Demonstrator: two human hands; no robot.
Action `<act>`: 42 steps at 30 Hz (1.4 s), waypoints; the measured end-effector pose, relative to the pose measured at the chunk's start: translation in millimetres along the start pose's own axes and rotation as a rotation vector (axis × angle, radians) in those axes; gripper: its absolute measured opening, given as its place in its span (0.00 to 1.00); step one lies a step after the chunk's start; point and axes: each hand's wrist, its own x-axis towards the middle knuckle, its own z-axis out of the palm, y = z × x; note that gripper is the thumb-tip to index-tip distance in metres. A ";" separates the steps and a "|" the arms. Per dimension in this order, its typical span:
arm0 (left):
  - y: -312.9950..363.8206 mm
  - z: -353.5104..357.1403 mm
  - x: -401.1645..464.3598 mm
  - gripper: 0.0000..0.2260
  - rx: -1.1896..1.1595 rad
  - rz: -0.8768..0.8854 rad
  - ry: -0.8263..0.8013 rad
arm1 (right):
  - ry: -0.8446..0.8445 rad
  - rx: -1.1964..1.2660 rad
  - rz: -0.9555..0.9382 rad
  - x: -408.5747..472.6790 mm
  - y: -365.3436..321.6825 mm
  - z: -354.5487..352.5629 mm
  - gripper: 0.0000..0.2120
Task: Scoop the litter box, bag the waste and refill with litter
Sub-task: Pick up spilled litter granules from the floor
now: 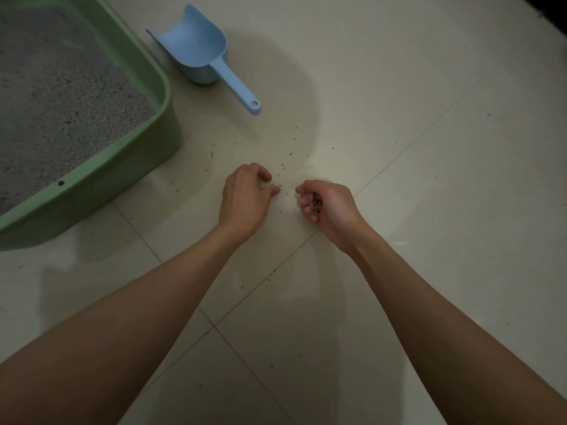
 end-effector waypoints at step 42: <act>-11.2 -81.7 -10.5 0.08 -0.902 -0.490 -0.274 | -0.408 0.349 0.290 -4.8 -23.4 24.1 0.11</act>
